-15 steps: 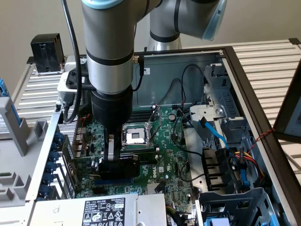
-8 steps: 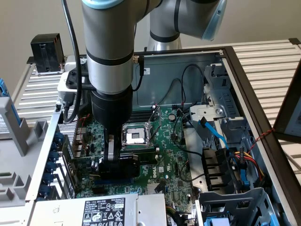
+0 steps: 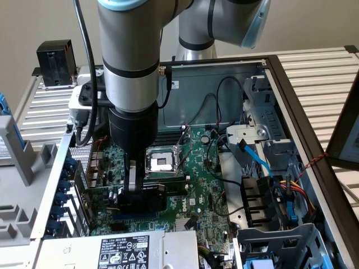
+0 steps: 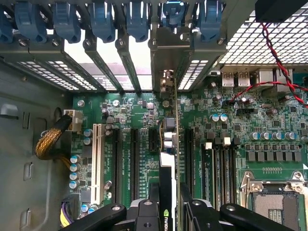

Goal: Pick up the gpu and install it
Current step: 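Press down on the gpu until it lock into place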

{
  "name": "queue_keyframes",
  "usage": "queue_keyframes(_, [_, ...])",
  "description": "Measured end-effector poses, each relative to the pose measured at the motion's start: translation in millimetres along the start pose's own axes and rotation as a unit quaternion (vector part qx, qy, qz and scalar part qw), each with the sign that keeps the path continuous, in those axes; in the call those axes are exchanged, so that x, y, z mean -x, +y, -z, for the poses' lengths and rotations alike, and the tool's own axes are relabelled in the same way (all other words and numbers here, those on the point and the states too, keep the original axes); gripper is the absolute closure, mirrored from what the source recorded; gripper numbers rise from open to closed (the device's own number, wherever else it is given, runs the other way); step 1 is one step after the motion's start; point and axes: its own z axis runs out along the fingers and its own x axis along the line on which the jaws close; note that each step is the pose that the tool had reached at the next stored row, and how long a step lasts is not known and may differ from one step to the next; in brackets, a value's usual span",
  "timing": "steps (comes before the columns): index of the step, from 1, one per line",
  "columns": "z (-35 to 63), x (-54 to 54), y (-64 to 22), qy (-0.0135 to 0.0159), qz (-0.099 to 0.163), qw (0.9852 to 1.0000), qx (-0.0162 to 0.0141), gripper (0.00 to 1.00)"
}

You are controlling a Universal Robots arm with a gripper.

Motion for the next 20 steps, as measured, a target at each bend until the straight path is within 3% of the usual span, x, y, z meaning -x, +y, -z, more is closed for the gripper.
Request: queue_keyframes(20, [-0.4, 0.1, -0.1, -0.0002, -0.001, 1.0000, 0.0000, 0.74])
